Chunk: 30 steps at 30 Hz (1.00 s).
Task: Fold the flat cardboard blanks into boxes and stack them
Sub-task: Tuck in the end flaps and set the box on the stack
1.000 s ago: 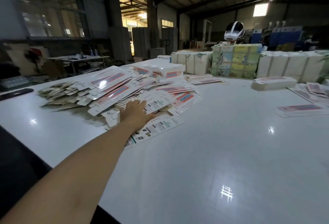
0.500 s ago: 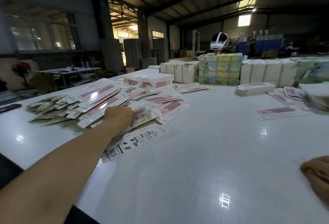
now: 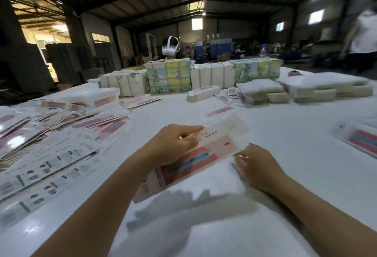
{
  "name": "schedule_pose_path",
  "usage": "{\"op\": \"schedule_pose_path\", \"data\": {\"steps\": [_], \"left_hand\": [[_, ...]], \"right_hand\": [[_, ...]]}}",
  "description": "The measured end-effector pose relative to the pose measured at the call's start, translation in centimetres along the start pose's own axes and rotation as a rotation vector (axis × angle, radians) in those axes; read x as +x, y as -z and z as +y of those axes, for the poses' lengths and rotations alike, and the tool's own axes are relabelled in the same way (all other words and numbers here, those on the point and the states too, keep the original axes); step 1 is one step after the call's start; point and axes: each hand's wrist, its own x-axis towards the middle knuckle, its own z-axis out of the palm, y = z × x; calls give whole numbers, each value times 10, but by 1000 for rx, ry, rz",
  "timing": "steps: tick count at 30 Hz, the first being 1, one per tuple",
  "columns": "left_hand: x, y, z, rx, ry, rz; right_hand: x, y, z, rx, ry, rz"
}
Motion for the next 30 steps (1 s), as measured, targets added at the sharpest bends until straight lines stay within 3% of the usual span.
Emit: {"op": "schedule_pose_path", "data": {"steps": [3, 5, 6, 8, 13, 22, 30], "left_hand": [[9, -38, 3, 72, -16, -82], [14, -45, -1, 110, -26, -74], [15, -47, -3, 128, -37, -58], [13, -48, -6, 177, -49, -43], [-3, -53, 4, 321, -29, -141], [-17, -62, 11, 295, -199, 125], [-22, -59, 11, 360, -309, 103]], "right_hand": [[-1, 14, 1, 901, -225, 71], [-4, 25, -1, 1440, -294, -92], [-4, 30, -2, 1559, -313, -186], [-6, 33, -5, 1585, -304, -306], [-9, 30, -11, 1487, -289, -257], [-14, 33, -8, 1416, -233, -276], [-19, 35, -7, 1305, -248, -437]]}}
